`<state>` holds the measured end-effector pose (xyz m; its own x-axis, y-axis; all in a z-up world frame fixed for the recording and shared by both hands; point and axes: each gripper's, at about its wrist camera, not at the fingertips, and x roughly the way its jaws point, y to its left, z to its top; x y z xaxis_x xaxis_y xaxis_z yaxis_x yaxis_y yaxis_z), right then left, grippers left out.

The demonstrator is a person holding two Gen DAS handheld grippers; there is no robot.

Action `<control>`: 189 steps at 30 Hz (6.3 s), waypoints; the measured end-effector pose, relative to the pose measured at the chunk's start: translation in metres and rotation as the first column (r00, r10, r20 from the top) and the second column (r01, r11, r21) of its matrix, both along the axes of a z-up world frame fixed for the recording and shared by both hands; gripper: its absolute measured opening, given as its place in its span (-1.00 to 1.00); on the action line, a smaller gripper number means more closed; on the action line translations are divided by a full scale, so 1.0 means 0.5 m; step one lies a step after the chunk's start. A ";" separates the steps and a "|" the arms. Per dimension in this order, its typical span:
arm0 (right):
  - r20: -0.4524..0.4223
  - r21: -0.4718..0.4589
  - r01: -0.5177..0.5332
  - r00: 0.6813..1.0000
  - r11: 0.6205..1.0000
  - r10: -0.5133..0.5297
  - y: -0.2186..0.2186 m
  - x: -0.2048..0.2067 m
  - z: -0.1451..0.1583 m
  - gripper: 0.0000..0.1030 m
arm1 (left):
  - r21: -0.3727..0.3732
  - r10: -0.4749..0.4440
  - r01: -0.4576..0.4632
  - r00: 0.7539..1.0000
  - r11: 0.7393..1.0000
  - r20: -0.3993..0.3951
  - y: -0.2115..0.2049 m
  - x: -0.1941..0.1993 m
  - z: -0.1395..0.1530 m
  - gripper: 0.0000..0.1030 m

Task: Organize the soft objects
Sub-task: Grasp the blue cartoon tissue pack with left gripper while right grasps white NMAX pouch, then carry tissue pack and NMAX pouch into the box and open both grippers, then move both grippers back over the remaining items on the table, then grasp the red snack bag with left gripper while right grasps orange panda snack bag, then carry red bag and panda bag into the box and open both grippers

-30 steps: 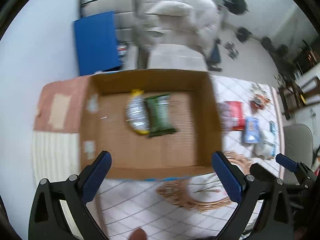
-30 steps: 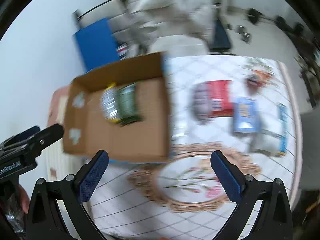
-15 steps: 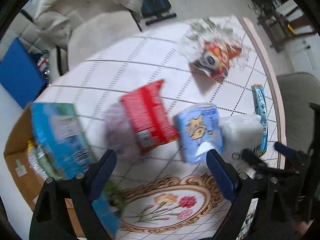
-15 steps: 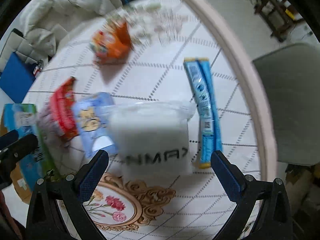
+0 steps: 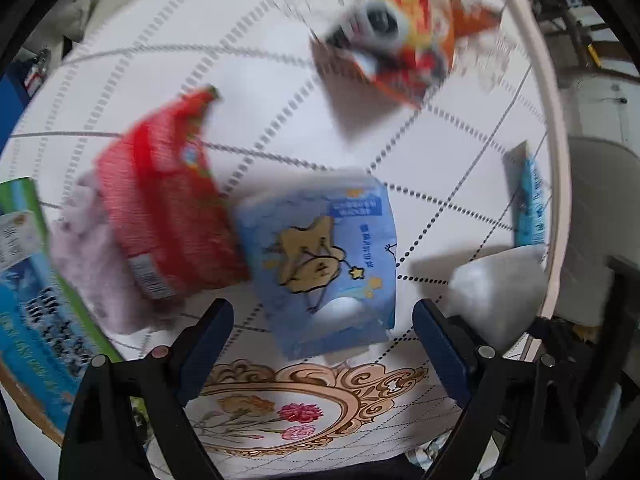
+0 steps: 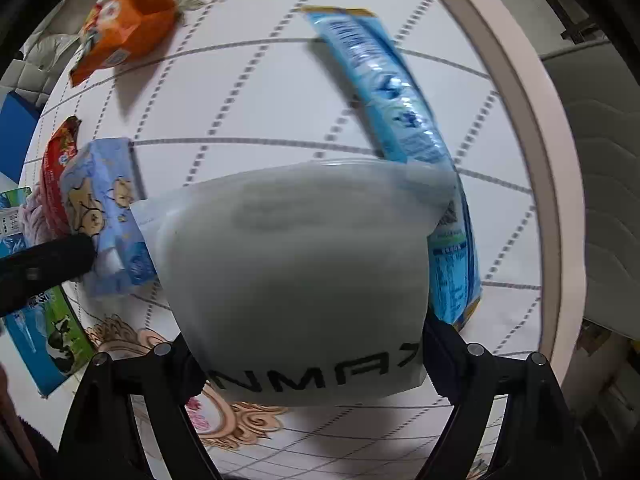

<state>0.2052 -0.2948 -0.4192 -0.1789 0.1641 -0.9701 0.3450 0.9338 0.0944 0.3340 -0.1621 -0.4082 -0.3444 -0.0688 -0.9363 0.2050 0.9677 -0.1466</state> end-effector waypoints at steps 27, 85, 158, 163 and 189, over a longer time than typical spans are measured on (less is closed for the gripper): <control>0.114 0.010 -0.046 0.992 0.999 0.045 0.041 -0.055 0.135 0.51 | -0.048 0.038 -0.028 0.969 0.998 0.246 0.043 -0.125 0.198 -0.28; 0.160 0.075 -0.481 0.870 0.873 0.466 1.001 0.071 0.205 1.00 | 0.002 0.401 -0.407 0.900 0.913 0.171 0.884 -0.219 0.274 0.88; 0.171 0.099 -0.033 0.985 0.995 0.016 0.089 0.331 0.088 0.00 | -0.065 0.233 -0.225 0.956 0.972 0.178 0.158 -0.026 0.106 -0.16; 0.208 0.139 -0.065 0.978 0.988 0.035 0.084 0.243 0.141 -0.01 | -0.145 0.230 -0.205 0.957 0.968 0.179 0.167 -0.095 0.172 -0.16; 0.433 0.243 -0.405 0.858 0.881 0.275 0.447 -0.050 0.419 -0.03 | -0.189 0.316 -0.257 0.846 0.948 0.430 0.507 -0.264 0.473 -0.17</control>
<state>0.1802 -0.0714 -0.2098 0.0852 0.4683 -0.8795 -0.1119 0.8816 0.4585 0.2022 0.0914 -0.1717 0.1641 -0.2202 -0.9616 -0.0072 0.9745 -0.2243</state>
